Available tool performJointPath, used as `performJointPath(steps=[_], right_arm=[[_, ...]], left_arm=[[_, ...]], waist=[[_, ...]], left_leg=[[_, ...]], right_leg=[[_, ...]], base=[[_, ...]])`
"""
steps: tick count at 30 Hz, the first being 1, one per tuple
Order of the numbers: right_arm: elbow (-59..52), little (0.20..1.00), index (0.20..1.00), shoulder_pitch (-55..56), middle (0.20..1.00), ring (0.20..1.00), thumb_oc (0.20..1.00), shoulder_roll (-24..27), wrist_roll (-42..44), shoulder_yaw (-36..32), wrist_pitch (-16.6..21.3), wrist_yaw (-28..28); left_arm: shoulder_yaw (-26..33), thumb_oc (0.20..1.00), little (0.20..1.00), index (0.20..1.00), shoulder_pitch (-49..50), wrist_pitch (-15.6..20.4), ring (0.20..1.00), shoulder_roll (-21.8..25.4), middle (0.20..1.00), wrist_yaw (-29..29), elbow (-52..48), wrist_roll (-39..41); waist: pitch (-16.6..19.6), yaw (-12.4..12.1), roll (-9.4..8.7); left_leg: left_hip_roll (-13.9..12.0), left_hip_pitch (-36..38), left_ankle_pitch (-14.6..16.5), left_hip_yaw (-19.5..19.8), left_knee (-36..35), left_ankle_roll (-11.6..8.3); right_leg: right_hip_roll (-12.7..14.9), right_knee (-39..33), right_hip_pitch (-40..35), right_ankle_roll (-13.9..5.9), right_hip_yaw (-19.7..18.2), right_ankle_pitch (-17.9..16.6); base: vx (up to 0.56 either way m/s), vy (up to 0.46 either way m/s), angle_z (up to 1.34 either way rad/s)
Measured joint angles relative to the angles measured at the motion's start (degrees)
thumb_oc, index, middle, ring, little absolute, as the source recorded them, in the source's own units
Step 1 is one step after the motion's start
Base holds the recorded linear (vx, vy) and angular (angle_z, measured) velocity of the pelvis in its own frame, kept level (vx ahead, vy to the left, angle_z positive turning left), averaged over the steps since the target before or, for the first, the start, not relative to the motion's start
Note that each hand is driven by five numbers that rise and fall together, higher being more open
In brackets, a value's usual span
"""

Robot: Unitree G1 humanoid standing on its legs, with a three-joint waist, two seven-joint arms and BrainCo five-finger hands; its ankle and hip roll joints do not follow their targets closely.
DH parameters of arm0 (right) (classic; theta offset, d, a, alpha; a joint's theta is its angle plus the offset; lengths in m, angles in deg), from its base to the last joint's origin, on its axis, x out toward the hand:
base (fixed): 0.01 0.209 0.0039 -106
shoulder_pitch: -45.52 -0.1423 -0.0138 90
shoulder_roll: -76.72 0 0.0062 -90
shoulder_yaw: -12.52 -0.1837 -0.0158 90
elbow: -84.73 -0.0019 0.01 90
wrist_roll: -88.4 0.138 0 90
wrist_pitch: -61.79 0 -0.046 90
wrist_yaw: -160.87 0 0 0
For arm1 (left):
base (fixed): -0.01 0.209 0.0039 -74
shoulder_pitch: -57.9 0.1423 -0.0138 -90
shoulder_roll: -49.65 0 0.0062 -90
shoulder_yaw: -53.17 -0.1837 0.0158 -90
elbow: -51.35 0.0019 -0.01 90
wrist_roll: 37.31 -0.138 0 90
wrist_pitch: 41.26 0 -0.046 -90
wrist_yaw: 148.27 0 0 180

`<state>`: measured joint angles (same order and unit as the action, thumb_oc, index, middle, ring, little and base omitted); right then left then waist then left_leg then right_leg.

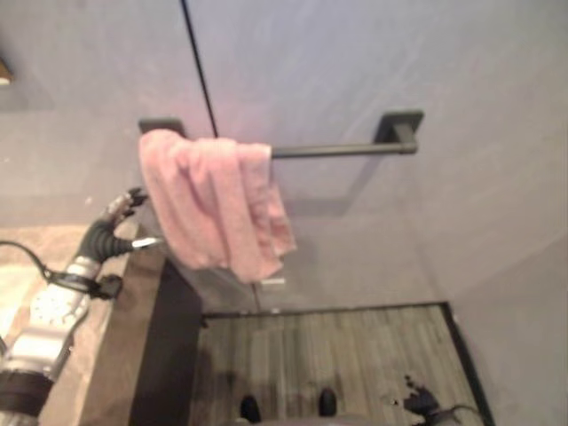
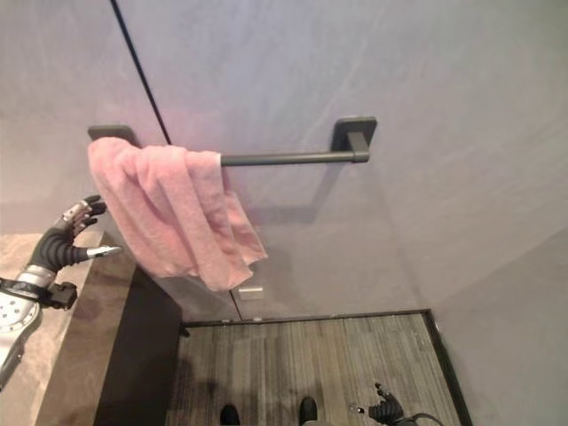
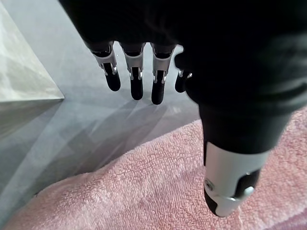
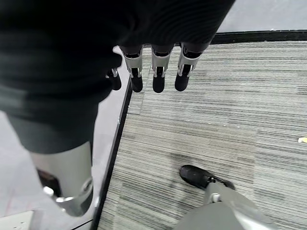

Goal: Put brush and paste in cup on sink, flatten towel.

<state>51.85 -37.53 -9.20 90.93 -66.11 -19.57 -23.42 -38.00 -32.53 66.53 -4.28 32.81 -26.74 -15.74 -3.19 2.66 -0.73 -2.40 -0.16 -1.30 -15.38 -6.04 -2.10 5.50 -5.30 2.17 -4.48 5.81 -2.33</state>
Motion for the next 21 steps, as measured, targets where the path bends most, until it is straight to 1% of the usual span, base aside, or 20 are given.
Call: performJointPath(steps=[1, 2, 3, 5, 6, 9, 13, 14, 15, 19, 20, 21], right_arm=[[-0.02, 1.000, 1.000, -0.04, 1.000, 1.000, 1.000, 0.02, 0.03, -0.02, -0.05, 0.00], [-0.13, 1.000, 1.000, -0.02, 1.000, 1.000, 1.000, 0.03, 0.12, 0.00, -0.06, 0.00], [-0.14, 1.000, 1.000, -0.06, 1.000, 1.000, 1.000, 0.03, 0.12, 0.01, -0.05, 0.02], [-0.13, 1.000, 1.000, -0.16, 1.000, 1.000, 1.000, 0.03, 0.12, 0.01, -0.05, 0.02], [-0.31, 1.000, 1.000, -0.24, 1.000, 1.000, 1.000, 0.04, 0.12, 0.01, -0.07, 0.02], [-2.52, 1.000, 1.000, -0.07, 1.000, 1.000, 1.000, 0.08, 0.12, 0.12, 0.10, 0.04], [-7.99, 1.000, 1.000, 0.40, 1.000, 1.000, 1.000, 0.58, -0.04, 0.34, 0.12, 0.23], [-9.13, 1.000, 1.000, 0.39, 1.000, 1.000, 1.000, 0.68, -0.04, 0.34, 0.15, 0.33], [-9.48, 1.000, 1.000, 0.09, 1.000, 1.000, 1.000, 0.70, -0.06, 0.34, 0.34, 0.41], [-16.93, 1.000, 1.000, 0.11, 1.000, 1.000, 1.000, 2.34, -0.13, 0.66, 0.65, 0.82], [-20.73, 1.000, 1.000, 0.57, 1.000, 1.000, 1.000, 3.34, -0.09, 0.65, 0.37, 0.90], [-22.27, 1.000, 1.000, 0.40, 1.000, 1.000, 1.000, 3.81, -0.02, 0.63, 0.91, 0.95]], left_arm=[[-0.01, 0.865, 0.865, 0.865, 0.01, 0.00, 0.865, -0.02, 0.865, 0.04, -0.03, 0.00], [-0.01, 0.551, 0.551, 0.551, 0.01, 0.00, 0.551, -0.02, 0.551, 0.08, -0.14, 0.00], [-0.01, 0.533, 0.533, 0.533, -0.01, 0.00, 0.533, -0.03, 0.533, 0.10, -0.17, 0.01], [-0.20, 0.445, 0.445, 0.445, -0.03, -0.06, 0.445, -0.04, 0.445, 0.29, -0.42, 0.00], [-0.38, 0.316, 0.316, 0.316, -0.03, -0.12, 0.316, -0.05, 0.316, 0.30, -1.01, 0.00], [-0.63, 0.253, 0.253, 0.253, -0.16, -0.22, 0.253, -0.09, 0.253, 0.38, -2.21, 0.00], [-1.15, 0.231, 0.231, 0.231, -0.75, -0.60, 0.231, -0.37, 0.231, 0.44, -2.29, 0.00], [-1.49, 0.200, 0.200, 0.200, -0.84, -0.66, 0.200, -0.41, 0.200, 0.45, -2.29, 0.00], [-1.71, 0.200, 0.200, 0.200, -0.87, -0.68, 0.200, -0.52, 0.200, 0.48, -2.29, 0.00], [-2.67, 0.200, 0.200, 0.200, -1.05, -0.71, 0.200, -2.04, 0.200, 0.50, -2.28, -0.02], [-2.79, 0.200, 0.200, 0.200, -1.05, -0.74, 0.200, -2.42, 0.200, 0.51, -2.28, -0.04], [-2.87, 0.200, 0.200, 0.200, -1.07, -0.75, 0.200, -2.46, 0.200, 0.52, -2.28, -0.04]], waist=[[-0.02, 0.02, -0.09], [-0.06, 0.02, -0.23], [-0.14, 0.02, -0.33], [-0.25, 0.06, -0.50], [-0.39, 0.15, -0.73], [-0.52, 0.67, -1.13], [-0.52, 1.04, -1.11], [-0.55, 1.04, -1.06], [-0.56, 1.04, -1.04], [-0.57, 1.07, -0.88], [-0.53, 1.16, -0.78], [-0.47, 1.14, -0.81]], left_leg=[[0.00, 0.00, 0.01, -0.05, 0.00, 0.00], [-0.01, 0.00, 0.00, -0.08, 0.00, 0.00], [-0.01, 0.00, 0.00, -0.11, 0.01, 0.00], [-0.01, 0.00, 0.00, -0.22, 0.01, 0.01], [-0.02, 0.01, 0.00, -0.32, 0.02, 0.01], [-0.03, 0.09, -0.02, -0.53, 0.27, 0.03], [-0.14, 0.31, -0.04, -0.56, 0.27, 0.03], [-0.16, 0.40, -0.05, -0.56, 0.26, 0.03], [-0.17, 0.57, -0.05, -0.55, 0.26, 0.03], [-0.19, 1.28, -0.05, -0.40, 0.17, 0.03], [-0.19, 1.28, -0.06, -0.43, 0.19, 0.03], [-0.20, 1.34, -0.06, -0.42, 0.15, 0.04]], right_leg=[[0.00, 0.00, 0.03, 0.00, -0.05, 0.00], [-0.01, 0.00, 0.04, 0.00, -0.08, -0.02], [-0.01, 0.00, 0.05, 0.03, -0.09, -0.05], [-0.01, 0.00, 0.07, 0.03, -0.18, -0.15], [-0.03, 0.01, -0.20, 0.04, -0.24, -0.22], [-0.08, 0.18, -0.20, 0.11, -0.37, -0.41], [-0.15, 0.02, -0.41, 0.11, -0.36, -0.43], [-0.16, 0.02, -0.49, 0.12, -0.35, -0.44], [-0.17, 0.02, -0.65, 0.13, -0.33, -0.44], [-0.17, 0.00, -1.42, 0.12, -0.23, -0.43], [-0.17, -0.01, -1.41, 0.14, -0.25, -0.44], [-0.18, 0.00, -1.50, 0.16, -0.24, -0.46]], base=[[0.04, 0.003, -0.02], [0.00, 0.000, 0.00], [0.00, 0.000, 0.00], [0.02, -0.003, -0.02], [0.02, -0.009, -0.04], [0.02, -0.015, -0.04], [0.00, 0.000, 0.00], [0.00, 0.000, 0.00], [0.00, 0.000, 0.00], [0.00, 0.000, 0.00], [0.00, 0.000, 0.00], [0.00, 0.000, 0.00]])
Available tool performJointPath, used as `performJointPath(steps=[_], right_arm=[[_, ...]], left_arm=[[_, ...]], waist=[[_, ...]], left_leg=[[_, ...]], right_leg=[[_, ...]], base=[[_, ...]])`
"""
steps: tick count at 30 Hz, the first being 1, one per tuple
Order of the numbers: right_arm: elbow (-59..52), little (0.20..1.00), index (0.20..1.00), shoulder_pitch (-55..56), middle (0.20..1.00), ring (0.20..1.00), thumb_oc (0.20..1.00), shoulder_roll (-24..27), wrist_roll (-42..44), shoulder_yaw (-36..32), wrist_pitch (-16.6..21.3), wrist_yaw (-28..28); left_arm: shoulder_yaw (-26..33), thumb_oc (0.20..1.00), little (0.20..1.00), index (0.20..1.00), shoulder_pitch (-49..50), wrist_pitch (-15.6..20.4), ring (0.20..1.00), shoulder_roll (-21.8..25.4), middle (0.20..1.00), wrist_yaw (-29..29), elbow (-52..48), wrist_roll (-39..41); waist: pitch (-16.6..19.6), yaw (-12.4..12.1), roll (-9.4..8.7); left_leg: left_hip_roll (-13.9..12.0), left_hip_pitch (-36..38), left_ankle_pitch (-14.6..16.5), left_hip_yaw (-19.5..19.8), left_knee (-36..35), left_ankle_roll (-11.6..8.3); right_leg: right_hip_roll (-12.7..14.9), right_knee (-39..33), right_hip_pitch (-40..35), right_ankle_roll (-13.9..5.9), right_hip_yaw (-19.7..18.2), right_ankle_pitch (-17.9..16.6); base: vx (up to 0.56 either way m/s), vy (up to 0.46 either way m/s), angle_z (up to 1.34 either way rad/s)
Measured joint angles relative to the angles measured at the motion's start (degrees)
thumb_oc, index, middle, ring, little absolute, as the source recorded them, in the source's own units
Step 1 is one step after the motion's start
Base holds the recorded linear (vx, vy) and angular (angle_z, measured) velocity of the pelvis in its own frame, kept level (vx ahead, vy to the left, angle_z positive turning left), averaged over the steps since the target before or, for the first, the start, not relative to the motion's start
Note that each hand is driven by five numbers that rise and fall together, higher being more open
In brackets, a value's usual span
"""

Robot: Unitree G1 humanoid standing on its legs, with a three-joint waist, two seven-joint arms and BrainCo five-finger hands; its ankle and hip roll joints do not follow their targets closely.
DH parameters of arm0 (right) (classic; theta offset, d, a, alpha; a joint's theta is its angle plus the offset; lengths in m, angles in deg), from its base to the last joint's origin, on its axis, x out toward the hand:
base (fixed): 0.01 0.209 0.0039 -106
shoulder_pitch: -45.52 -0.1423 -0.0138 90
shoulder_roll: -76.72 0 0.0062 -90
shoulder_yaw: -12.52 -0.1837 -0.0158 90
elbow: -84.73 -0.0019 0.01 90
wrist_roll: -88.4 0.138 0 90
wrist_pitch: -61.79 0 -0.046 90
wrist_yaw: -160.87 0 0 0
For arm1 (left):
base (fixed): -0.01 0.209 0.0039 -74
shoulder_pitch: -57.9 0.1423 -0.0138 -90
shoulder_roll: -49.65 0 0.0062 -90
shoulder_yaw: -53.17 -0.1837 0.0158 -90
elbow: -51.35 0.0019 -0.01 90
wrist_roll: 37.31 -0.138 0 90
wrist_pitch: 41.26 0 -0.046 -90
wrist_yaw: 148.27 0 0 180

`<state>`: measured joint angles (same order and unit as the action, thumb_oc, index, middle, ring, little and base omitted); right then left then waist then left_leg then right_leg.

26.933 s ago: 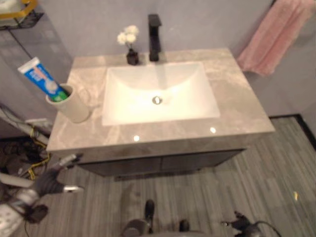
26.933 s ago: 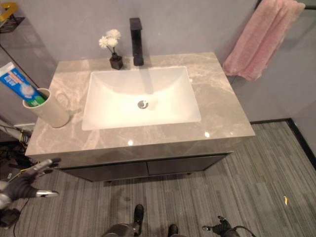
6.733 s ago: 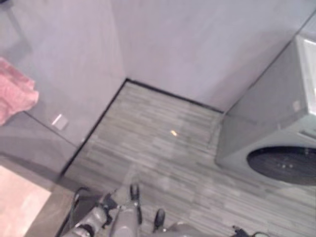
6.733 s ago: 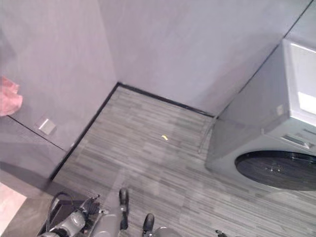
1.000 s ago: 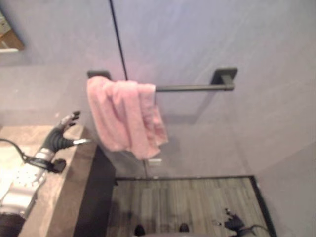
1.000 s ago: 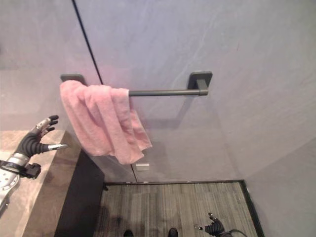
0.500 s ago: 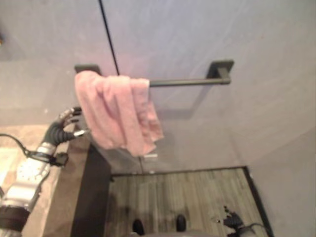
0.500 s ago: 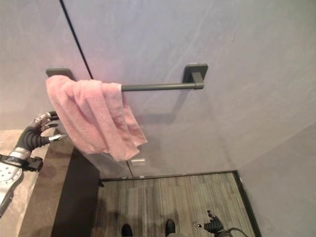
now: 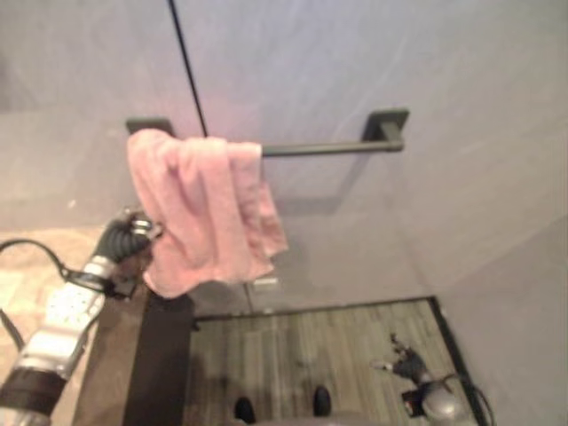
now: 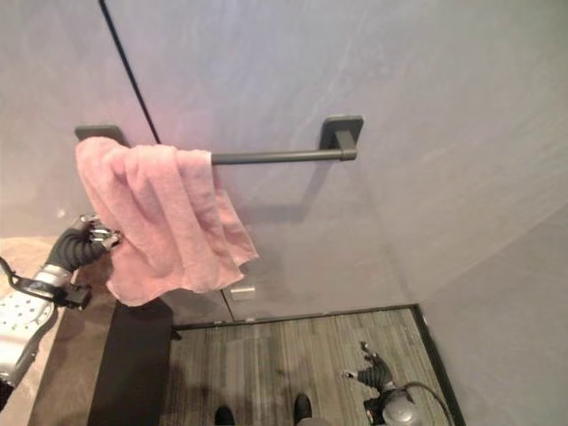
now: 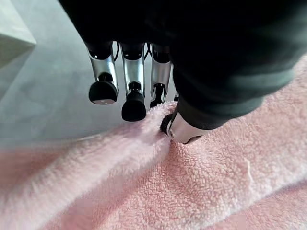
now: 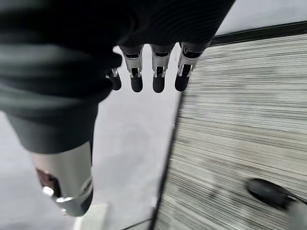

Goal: Put brush and paste in cup on sink, flatten towel.

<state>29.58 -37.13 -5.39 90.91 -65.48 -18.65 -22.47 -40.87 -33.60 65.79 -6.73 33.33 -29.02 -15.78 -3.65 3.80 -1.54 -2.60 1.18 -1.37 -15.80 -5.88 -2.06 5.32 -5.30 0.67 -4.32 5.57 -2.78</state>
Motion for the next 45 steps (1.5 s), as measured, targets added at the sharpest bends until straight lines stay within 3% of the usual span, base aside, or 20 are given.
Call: performJointPath(steps=[11, 21, 27, 35, 45], right_arm=[[-19.97, 1.000, 1.000, -7.31, 1.000, 1.000, 1.000, 6.04, 4.77, 6.14, -0.90, 3.62], [-23.35, 1.000, 1.000, -23.39, 1.000, 1.000, 1.000, 5.23, 14.10, 17.06, -1.25, 5.38], [-22.81, 1.000, 1.000, -30.95, 1.000, 1.000, 1.000, 3.96, 27.12, 23.84, -3.82, 6.66], [-22.89, 1.000, 1.000, -42.52, 1.000, 1.000, 1.000, 3.96, 27.36, 24.31, -4.59, 4.68], [-25.90, 1.000, 1.000, -43.88, 1.000, 1.000, 1.000, 6.58, 27.39, 24.19, -4.58, 4.38]], left_arm=[[-0.64, 0.200, 0.200, 0.200, -0.10, -0.52, 0.200, -2.13, 0.200, -0.23, 0.20, -0.28], [-2.27, 0.200, 0.200, 0.200, -2.76, -1.28, 0.200, -2.30, 0.200, -0.98, 0.25, -1.13], [-4.82, 0.200, 0.200, 0.200, -8.78, -1.30, 0.200, -2.11, 0.200, -1.77, 0.45, -0.97], [-4.52, 0.200, 0.200, 0.200, -11.85, -1.09, 0.200, -0.96, 0.200, -3.87, 0.14, 1.12], [-3.75, 0.200, 0.200, 0.200, -12.42, -1.18, 0.200, -0.97, 0.200, -3.98, 0.08, 1.02]], waist=[[0.62, -0.53, -0.45], [0.67, -1.93, -0.60], [-0.96, -4.21, -0.70], [-4.13, -4.32, -1.06], [-4.86, -4.21, -1.21]], left_leg=[[-0.14, 0.91, -0.03, -0.23, 0.12, 0.02], [-0.12, -0.63, -0.35, -0.28, 0.15, 0.19], [0.20, -4.56, -1.28, 0.89, 0.16, 0.65], [0.15, -7.22, -1.90, 0.85, 0.16, 0.64], [0.11, -6.82, -1.90, 0.86, 0.17, 0.63]], right_leg=[[-0.17, 0.04, -0.79, 0.06, -0.15, -0.10], [-0.17, 0.39, 0.69, 0.11, -0.01, -0.42], [0.10, 0.40, 3.94, -0.09, 0.81, -1.16], [0.07, 0.40, 6.66, 0.02, 1.11, -1.68], [0.02, 0.40, 6.21, 0.02, 1.58, -1.67]], base=[[-0.02, 0.002, 0.00], [-0.05, 0.023, 0.01], [-0.07, 0.040, 0.08], [0.00, 0.020, 0.01], [0.01, 0.004, 0.00]])
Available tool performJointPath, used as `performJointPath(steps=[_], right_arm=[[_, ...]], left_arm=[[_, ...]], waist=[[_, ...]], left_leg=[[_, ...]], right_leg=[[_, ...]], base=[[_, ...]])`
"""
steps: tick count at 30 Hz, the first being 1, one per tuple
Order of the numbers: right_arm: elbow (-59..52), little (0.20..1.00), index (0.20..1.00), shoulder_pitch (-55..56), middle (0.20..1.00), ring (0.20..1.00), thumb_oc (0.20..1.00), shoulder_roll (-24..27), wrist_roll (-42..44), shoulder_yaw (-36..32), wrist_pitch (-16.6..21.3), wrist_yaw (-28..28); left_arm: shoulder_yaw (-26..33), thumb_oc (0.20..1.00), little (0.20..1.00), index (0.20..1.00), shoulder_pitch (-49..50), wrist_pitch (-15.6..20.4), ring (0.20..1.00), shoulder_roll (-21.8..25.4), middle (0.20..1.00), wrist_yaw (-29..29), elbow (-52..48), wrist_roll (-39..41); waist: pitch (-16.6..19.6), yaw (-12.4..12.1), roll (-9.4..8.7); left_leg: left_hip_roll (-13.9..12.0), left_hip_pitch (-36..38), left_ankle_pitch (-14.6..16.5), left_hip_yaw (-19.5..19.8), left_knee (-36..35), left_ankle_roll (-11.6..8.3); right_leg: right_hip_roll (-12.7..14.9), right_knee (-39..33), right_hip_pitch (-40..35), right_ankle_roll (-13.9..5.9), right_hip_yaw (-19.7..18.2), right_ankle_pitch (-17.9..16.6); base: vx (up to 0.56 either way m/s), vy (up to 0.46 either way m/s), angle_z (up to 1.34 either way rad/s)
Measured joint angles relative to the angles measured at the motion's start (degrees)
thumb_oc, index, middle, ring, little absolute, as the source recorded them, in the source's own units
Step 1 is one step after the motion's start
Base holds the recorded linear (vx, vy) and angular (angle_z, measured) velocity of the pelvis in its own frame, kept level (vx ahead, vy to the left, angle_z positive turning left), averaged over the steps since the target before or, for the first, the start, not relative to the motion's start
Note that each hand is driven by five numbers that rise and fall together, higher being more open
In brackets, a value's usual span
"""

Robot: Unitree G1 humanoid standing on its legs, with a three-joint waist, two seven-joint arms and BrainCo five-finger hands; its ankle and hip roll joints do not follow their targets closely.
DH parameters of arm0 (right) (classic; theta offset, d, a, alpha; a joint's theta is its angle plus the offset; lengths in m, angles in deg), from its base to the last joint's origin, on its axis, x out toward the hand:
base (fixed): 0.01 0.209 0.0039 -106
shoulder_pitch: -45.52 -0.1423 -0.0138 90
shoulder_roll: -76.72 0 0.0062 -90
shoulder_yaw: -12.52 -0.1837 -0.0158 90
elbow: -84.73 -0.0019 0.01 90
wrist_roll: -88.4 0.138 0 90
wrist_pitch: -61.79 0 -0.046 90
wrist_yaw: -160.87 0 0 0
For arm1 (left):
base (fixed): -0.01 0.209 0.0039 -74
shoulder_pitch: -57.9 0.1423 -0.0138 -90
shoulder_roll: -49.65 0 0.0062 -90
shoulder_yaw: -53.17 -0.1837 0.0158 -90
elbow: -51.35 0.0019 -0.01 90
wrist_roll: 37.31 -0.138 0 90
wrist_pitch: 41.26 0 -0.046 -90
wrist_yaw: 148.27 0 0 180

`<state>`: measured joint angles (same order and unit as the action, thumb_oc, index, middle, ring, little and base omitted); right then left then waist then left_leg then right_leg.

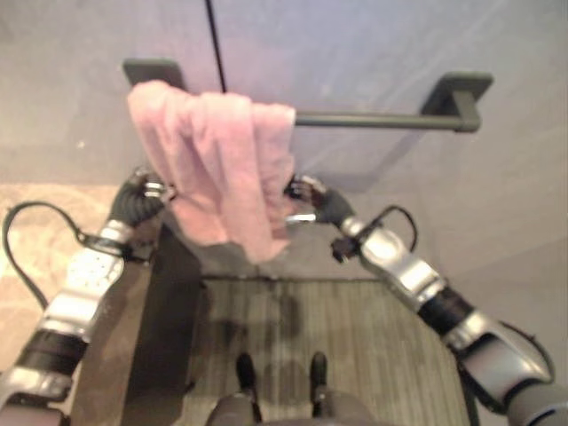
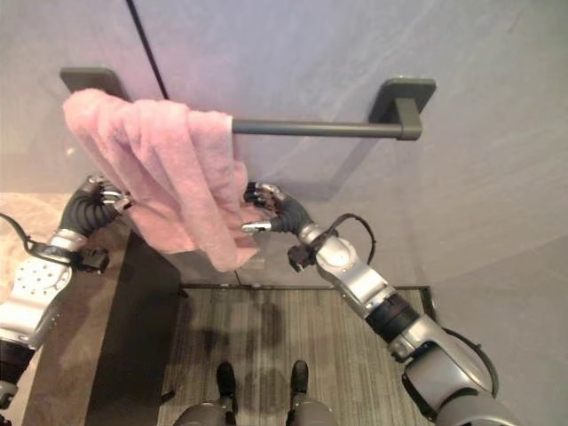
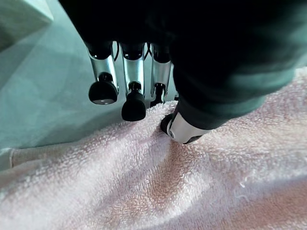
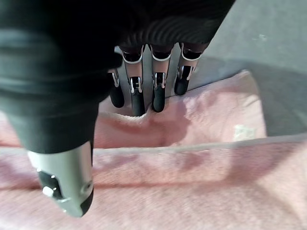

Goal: Put brush and paste in cup on sink, flatten towel.

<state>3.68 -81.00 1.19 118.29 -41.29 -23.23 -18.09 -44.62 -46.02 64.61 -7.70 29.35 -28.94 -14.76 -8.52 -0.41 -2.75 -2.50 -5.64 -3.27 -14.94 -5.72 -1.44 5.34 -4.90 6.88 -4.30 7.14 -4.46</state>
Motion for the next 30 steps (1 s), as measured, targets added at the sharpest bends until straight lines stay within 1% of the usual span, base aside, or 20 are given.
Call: performJointPath(steps=[2, 6, 9, 10, 17, 20, 26, 30], right_arm=[[-1.70, 1.000, 1.000, 0.02, 1.000, 1.000, 1.000, 0.51, 0.16, 0.02, 0.03, 0.14], [-5.07, 1.000, 1.000, -0.32, 1.000, 1.000, 1.000, 2.29, 4.15, 0.01, 0.05, 1.12], [-7.35, 1.000, 1.000, -0.96, 1.000, 1.000, 1.000, 4.42, 6.96, 0.21, 0.05, 2.48], [-8.52, 1.000, 1.000, -1.19, 1.000, 1.000, 1.000, 5.52, 9.11, 0.22, 0.09, 3.13], [-8.69, 1.000, 1.000, -1.80, 1.000, 1.000, 1.000, 8.04, 13.99, 2.29, 0.18, 6.34], [-8.68, 1.000, 1.000, -1.80, 1.000, 1.000, 1.000, 7.84, 15.84, 2.43, 0.18, 6.91], [-8.66, 1.000, 1.000, -3.05, 1.000, 1.000, 1.000, 7.49, 16.25, 2.78, 0.18, 7.00], [-7.90, 1.000, 1.000, -3.86, 1.000, 1.000, 1.000, 5.45, 16.25, 3.43, 0.19, 6.64]], left_arm=[[0.00, 0.200, 0.200, 0.200, 0.08, -0.04, 0.200, 0.00, 0.200, 0.01, 0.04, -0.01], [-0.02, 0.200, 0.200, 0.200, 0.14, -0.12, 0.200, 0.00, 0.200, 0.09, 0.06, -0.04], [-0.17, 0.200, 0.200, 0.200, 0.18, -0.19, 0.200, -0.01, 0.200, 0.24, 0.31, -0.03], [-0.19, 0.200, 0.200, 0.200, 0.25, -0.27, 0.200, -0.15, 0.200, 0.27, 0.31, -0.03], [-0.21, 0.200, 0.200, 0.200, 1.44, -0.30, 0.200, -0.31, 0.200, 0.35, 0.30, -0.03], [-0.20, 0.200, 0.200, 0.200, 1.53, -0.30, 0.200, -0.46, 0.200, 0.34, 0.30, -0.02], [-0.21, 0.200, 0.200, 0.200, 1.54, -0.29, 0.200, -1.11, 0.200, 0.29, 0.31, 0.00], [-0.22, 0.200, 0.200, 0.200, 1.54, -0.27, 0.200, -1.14, 0.200, 0.23, 0.31, 0.00]], waist=[[-0.01, 0.00, 0.02], [-0.18, 0.03, 0.01], [-0.26, 0.08, -0.03], [-0.26, 0.09, -0.04], [-0.07, 0.09, -0.35], [-0.04, 0.08, -0.39], [0.16, 0.06, -0.71], [0.48, 0.07, -1.19]], left_leg=[[0.00, 0.16, 0.00, -0.05, 0.00, 0.00], [-0.03, 1.46, 0.00, -0.15, -0.01, -0.01], [-0.05, 2.26, 0.00, -0.16, -0.01, -0.01], [-0.06, 2.74, 0.01, -0.16, -0.01, -0.02], [-0.12, 3.16, -0.02, -0.18, -0.01, -0.07], [-0.12, 3.14, -0.01, -0.17, -0.01, -0.07], [-0.13, 3.06, -0.02, -0.12, 0.00, -0.07], [-0.16, 2.92, -0.02, -0.04, 0.00, -0.08]], right_leg=[[0.00, 0.00, -0.14, 0.00, -0.02, 0.00], [-0.02, -0.01, -1.41, 0.00, -0.07, 0.00], [-0.02, -0.01, -2.23, 0.00, -0.10, 0.00], [-0.02, -0.02, -2.73, 0.00, -0.09, 0.01], [-0.09, -0.02, -3.02, 0.10, -0.22, -0.06], [-0.11, 0.00, -3.02, 0.11, -0.19, -0.07], [-0.12, 0.00, -3.04, 0.11, 0.00, -0.07], [-0.14, 0.00, -2.94, 0.11, 0.02, -0.07]], base=[[0.00, 0.000, 0.00], [0.00, 0.000, 0.00], [0.00, 0.000, 0.00], [0.00, 0.000, 0.00], [0.00, 0.000, 0.00], [0.00, 0.000, 0.00], [0.00, 0.000, 0.00], [0.00, 0.000, 0.00]])
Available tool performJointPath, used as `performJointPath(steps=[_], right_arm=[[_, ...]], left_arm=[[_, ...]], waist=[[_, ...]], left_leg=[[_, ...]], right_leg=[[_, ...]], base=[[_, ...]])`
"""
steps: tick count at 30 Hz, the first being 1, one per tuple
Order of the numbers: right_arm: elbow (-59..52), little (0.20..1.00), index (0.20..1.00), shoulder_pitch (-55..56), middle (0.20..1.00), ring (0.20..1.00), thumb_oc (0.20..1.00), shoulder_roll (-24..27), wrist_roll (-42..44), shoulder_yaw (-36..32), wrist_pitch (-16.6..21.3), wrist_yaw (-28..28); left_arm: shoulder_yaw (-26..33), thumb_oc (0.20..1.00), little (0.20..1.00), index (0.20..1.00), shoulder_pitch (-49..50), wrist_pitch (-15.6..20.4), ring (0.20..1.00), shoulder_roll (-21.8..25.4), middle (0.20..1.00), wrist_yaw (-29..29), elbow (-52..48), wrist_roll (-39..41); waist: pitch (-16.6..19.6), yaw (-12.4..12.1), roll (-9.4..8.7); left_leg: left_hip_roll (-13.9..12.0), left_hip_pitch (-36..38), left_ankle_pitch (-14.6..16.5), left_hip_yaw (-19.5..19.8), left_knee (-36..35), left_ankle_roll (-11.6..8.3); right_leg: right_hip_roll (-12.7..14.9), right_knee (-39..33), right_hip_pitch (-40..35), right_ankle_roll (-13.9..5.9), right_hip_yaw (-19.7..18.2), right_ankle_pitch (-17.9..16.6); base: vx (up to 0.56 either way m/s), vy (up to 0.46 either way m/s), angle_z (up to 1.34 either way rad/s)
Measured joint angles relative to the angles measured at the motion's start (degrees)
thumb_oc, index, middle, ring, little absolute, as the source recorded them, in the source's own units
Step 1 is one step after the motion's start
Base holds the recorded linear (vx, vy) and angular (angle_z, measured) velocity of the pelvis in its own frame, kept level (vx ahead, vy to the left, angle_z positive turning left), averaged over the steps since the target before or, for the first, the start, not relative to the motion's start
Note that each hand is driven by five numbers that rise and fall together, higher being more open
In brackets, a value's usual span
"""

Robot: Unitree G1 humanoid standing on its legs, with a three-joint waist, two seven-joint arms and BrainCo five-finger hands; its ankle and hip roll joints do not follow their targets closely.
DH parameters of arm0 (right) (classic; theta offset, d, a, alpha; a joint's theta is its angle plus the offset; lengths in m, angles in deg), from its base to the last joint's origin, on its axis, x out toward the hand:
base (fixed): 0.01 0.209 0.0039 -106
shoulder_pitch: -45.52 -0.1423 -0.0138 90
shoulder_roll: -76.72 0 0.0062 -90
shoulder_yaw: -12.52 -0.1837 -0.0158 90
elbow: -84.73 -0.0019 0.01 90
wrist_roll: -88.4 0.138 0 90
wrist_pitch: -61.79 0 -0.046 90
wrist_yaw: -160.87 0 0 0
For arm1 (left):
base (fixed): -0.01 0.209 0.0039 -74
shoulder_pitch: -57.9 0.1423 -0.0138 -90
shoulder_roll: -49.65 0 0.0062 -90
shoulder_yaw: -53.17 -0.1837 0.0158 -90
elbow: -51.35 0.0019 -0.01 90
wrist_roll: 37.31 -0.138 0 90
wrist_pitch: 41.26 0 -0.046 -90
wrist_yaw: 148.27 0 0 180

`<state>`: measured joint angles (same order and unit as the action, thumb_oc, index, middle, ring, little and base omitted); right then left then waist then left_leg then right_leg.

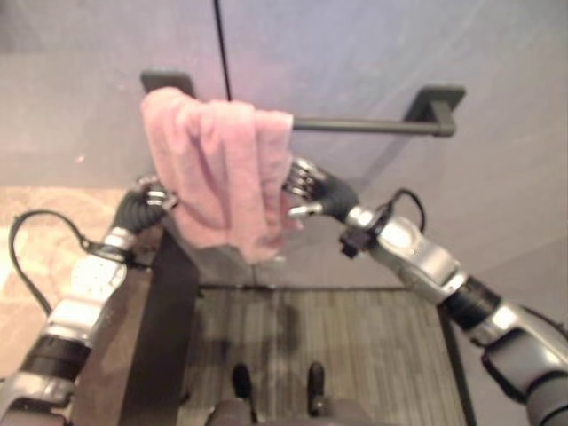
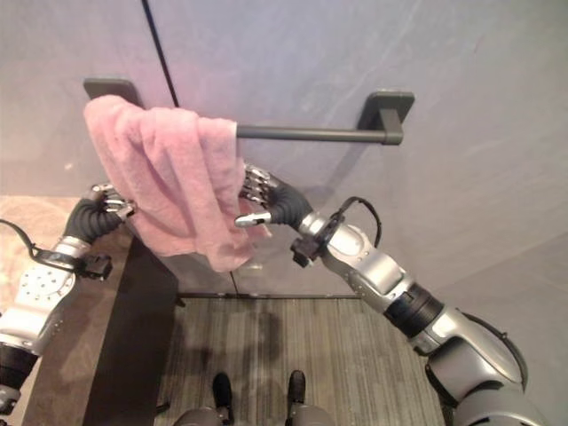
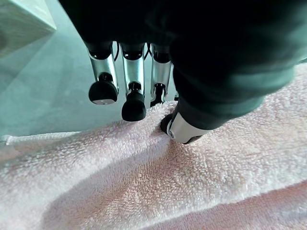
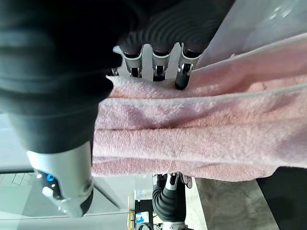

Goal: Put brush and paste in cup on sink, flatten towel.

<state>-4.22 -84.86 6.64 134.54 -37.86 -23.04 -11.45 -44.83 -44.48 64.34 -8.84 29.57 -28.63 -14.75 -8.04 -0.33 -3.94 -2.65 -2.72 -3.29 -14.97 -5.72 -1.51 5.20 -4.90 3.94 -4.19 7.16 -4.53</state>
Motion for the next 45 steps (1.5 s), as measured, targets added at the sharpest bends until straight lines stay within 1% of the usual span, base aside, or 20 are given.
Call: performJointPath(steps=[6, 8, 11, 16, 17, 18, 19, 20, 21, 22, 23, 24, 25, 28, 32, 36, 40, 43, 44, 45], right_arm=[[0.44, 1.000, 1.000, -1.61, 1.000, 1.000, 1.000, -0.22, -0.03, 1.69, -0.05, -0.84], [2.64, 1.000, 1.000, -3.22, 1.000, 1.000, 1.000, -1.31, -0.03, 2.18, -0.08, -1.27], [3.04, 1.000, 1.000, -4.64, 1.000, 1.000, 1.000, -2.09, -0.07, 2.55, -0.11, -1.76], [3.08, 1.000, 1.000, -5.78, 1.000, 1.000, 1.000, -2.38, -1.19, 3.38, -0.12, -2.15], [3.08, 0.925, 0.925, -5.89, 0.925, 0.925, 0.925, -2.38, -1.20, 3.38, -0.12, -2.17], [3.08, 0.824, 0.824, -5.90, 0.824, 0.824, 0.824, -2.38, -1.20, 3.37, -0.12, -2.20], [3.07, 0.583, 0.583, -5.90, 0.583, 0.583, 0.583, -2.36, -1.38, 3.36, -0.12, -2.36], [3.04, 0.520, 0.520, -5.90, 0.520, 0.520, 0.520, -2.34, -1.84, 3.34, -0.11, -2.52], [3.03, 0.341, 0.341, -5.90, 0.341, 0.341, 0.341, -2.34, -3.22, 3.30, -0.10, -2.72], [3.03, 0.313, 0.313, -5.85, 0.313, 0.313, 0.313, -2.34, -3.56, 3.28, -0.10, -2.80], [2.96, 0.263, 0.263, -5.83, 0.263, 0.263, 0.263, -2.32, -3.69, 3.26, -0.10, -2.91], [2.84, 0.247, 0.247, -5.83, 0.247, 0.247, 0.247, -2.29, -3.77, 3.25, -0.09, -3.02], [2.73, 0.200, 0.200, -5.82, 0.200, 0.200, 0.200, -2.28, -3.89, 3.22, -0.08, -3.11], [1.72, 0.200, 0.200, -4.90, 0.200, 0.200, 0.200, -2.21, -5.72, 1.00, 0.06, -3.19], [1.46, 0.200, 0.200, -4.51, 0.200, 0.200, 0.200, -2.15, -5.80, 0.64, 0.14, -3.27], [0.27, 0.200, 0.200, -3.64, 0.200, 0.200, 0.200, -2.14, -7.96, -1.01, 0.23, -3.71], [-1.05, 0.200, 0.200, -0.67, 0.200, 0.200, 0.200, -1.91, -9.78, -4.57, 0.71, -4.21], [-3.75, 0.200, 0.200, 4.02, 0.200, 0.200, 0.200, -1.94, -10.27, -9.04, 1.50, -4.83], [-4.15, 0.200, 0.200, 5.74, 0.200, 0.200, 0.200, -2.33, -10.31, -10.27, 1.57, -4.93], [-4.16, 0.200, 0.200, 8.18, 0.200, 0.200, 0.200, -2.36, -12.67, -11.29, 2.01, -5.15]], left_arm=[[0.00, 0.200, 0.200, 0.200, -0.04, 0.07, 0.200, 0.01, 0.200, -0.11, 0.00, 0.10], [-0.36, 0.200, 0.200, 0.200, -0.27, 0.17, 0.200, 0.02, 0.200, -0.16, 0.00, 0.14], [-0.38, 0.200, 0.200, 0.200, -0.51, 0.34, 0.200, 0.02, 0.200, -0.27, 0.00, 0.21], [-0.39, 0.200, 0.200, 0.200, -0.73, 0.34, 0.200, 0.00, 0.200, -0.42, -0.01, 0.28], [-0.39, 0.200, 0.200, 0.200, -0.76, 0.34, 0.200, 0.00, 0.200, -0.42, -0.01, 0.28], [-0.39, 0.200, 0.200, 0.200, -0.76, 0.34, 0.200, 0.00, 0.200, -0.43, -0.01, 0.28], [-0.37, 0.200, 0.200, 0.200, -0.75, 0.34, 0.200, 0.00, 0.200, -0.48, -0.01, 0.28], [-0.38, 0.200, 0.200, 0.200, -0.75, 0.34, 0.200, -0.01, 0.200, -0.49, -0.01, 0.28], [-0.37, 0.200, 0.200, 0.200, -0.75, 0.34, 0.200, -0.01, 0.200, -0.50, -0.01, 0.28], [-0.37, 0.200, 0.200, 0.200, -0.74, 0.34, 0.200, -0.02, 0.200, -0.52, -0.01, 0.27], [-0.38, 0.200, 0.200, 0.200, -0.74, 0.33, 0.200, -0.05, 0.200, -0.62, -0.02, 0.26], [-0.38, 0.200, 0.200, 0.200, -0.73, 0.33, 0.200, -0.05, 0.200, -0.78, -0.01, 0.26], [-0.37, 0.200, 0.200, 0.200, -0.73, 0.33, 0.200, -0.06, 0.200, -1.00, -0.02, 0.25], [-0.19, 0.200, 0.200, 0.200, -0.38, 0.33, 0.200, -0.23, 0.200, -1.20, -0.21, 0.18], [-0.21, 0.200, 0.200, 0.200, -0.38, 0.35, 0.200, -1.89, 0.200, -1.11, -0.45, 0.08], [-0.21, 0.200, 0.200, 0.200, -0.38, 0.35, 0.200, -3.02, 0.200, -1.10, -0.46, 0.07], [-0.03, 0.200, 0.200, 0.200, -0.20, 0.30, 0.200, -3.72, 0.200, -1.07, -2.87, 0.00], [1.91, 0.200, 0.200, 0.200, 1.47, 0.71, 0.200, -6.21, 0.200, -0.99, -6.35, 0.44], [1.92, 0.200, 0.200, 0.200, 1.74, 0.75, 0.200, -7.38, 0.200, -0.96, -6.73, 0.88], [1.01, 0.200, 0.200, 0.200, 2.58, 0.54, 0.200, -7.57, 0.200, -0.37, -7.28, 0.49]], waist=[[0.31, -0.15, -0.30], [0.47, -0.14, -0.33], [0.54, -0.15, -0.34], [0.79, -0.19, -0.33], [0.80, -0.19, -0.33], [0.80, -0.21, -0.32], [0.80, -0.20, -0.32], [0.80, -0.19, -0.32], [0.80, -0.19, -0.32], [0.80, -0.15, -0.31], [0.79, -0.15, -0.30], [0.79, -0.15, -0.30], [0.79, -0.13, -0.30], [0.74, -0.11, -0.16], [0.69, -0.04, 0.01], [0.66, -0.01, 0.46], [0.64, 0.00, 0.70], [0.60, 0.02, 0.85], [0.51, -0.02, 1.01], [0.37, -0.07, 1.28]], left_leg=[[0.02, -1.01, -0.08, 0.62, 0.00, -0.06], [0.01, -1.45, -0.14, 0.77, 0.00, -0.12], [0.00, -1.91, -0.14, 0.88, 0.01, -0.13], [0.00, -2.50, -0.17, 1.15, 0.02, -0.12], [0.00, -2.51, -0.17, 1.19, 0.02, -0.13], [0.00, -2.51, -0.17, 1.21, 0.02, -0.13], [0.00, -2.51, -0.17, 1.22, 0.01, -0.13], [0.00, -2.51, -0.17, 1.22, 0.01, -0.13], [0.00, -2.50, -0.18, 1.21, 0.02, -0.13], [0.00, -2.49, -0.18, 1.21, 0.01, -0.13], [0.00, -2.50, -0.18, 1.19, 0.01, -0.13], [0.00, -2.50, -0.18, 1.19, 0.01, -0.14], [0.00, -2.47, -0.18, 1.18, 0.01, -0.14], [0.03, -2.40, -0.18, 1.03, 0.01, -0.14], [0.02, -2.27, -0.18, 0.78, 0.01, -0.14], [0.02, -2.23, -0.18, 0.67, 0.01, -0.14], [0.01, -2.08, -0.18, 0.49, 0.01, -0.14], [0.01, -1.86, -0.18, 0.39, 0.01, -0.14], [0.02, -1.68, -0.18, 0.38, 0.02, -0.14], [0.01, -1.26, -0.18, 0.23, 0.01, -0.13]], right_leg=[[0.04, 0.00, 0.80, 0.01, 0.34, 0.01], [0.01, 0.00, 1.23, 0.03, 0.40, -0.01], [0.01, 0.00, 1.66, 0.03, 0.46, 0.00], [-0.01, 0.00, 2.14, 0.04, 0.76, -0.01], [0.00, 0.00, 2.14, 0.04, 0.80, -0.01], [0.00, 0.00, 2.13, 0.04, 0.83, -0.01], [0.01, 0.00, 2.13, 0.04, 0.84, -0.01], [0.01, 0.00, 2.13, 0.04, 0.84, -0.01], [0.01, 0.00, 2.13, 0.04, 0.83, -0.01], [0.01, 0.00, 2.13, 0.04, 0.82, -0.01], [0.01, 0.00, 2.14, 0.04, 0.80, -0.01], [0.01, 0.00, 2.14, 0.04, 0.80, -0.01], [0.01, 0.00, 2.14, 0.04, 0.79, -0.01], [0.05, 0.00, 2.14, 0.04, 0.64, 0.00], [0.04, 0.00, 2.14, 0.04, 0.40, -0.01], [0.04, 0.00, 2.14, 0.04, 0.31, -0.01], [0.03, 0.00, 2.09, 0.04, 0.18, -0.01], [0.04, 0.00, 1.92, 0.04, 0.10, -0.01], [0.05, 0.00, 1.74, 0.04, 0.11, -0.01], [0.04, -0.01, 1.35, 0.04, 0.01, -0.01]], base=[[0.00, 0.004, 0.03], [0.00, 0.000, 0.00], [0.00, 0.000, 0.00], [0.01, 0.001, 0.02], [0.00, 0.000, 0.00], [0.03, 0.003, 0.01], [0.00, 0.000, 0.00], [0.00, 0.000, 0.00], [0.00, 0.000, 0.00], [0.00, 0.000, 0.00], [0.00, 0.000, 0.00], [0.00, 0.000, 0.00], [0.03, 0.010, -0.01], [0.00, 0.000, 0.00], [0.00, -0.001, -0.02], [0.00, 0.000, 0.00], [0.00, 0.000, 0.00], [0.00, 0.000, 0.00], [0.00, 0.000, 0.00], [0.00, 0.000, 0.00]])
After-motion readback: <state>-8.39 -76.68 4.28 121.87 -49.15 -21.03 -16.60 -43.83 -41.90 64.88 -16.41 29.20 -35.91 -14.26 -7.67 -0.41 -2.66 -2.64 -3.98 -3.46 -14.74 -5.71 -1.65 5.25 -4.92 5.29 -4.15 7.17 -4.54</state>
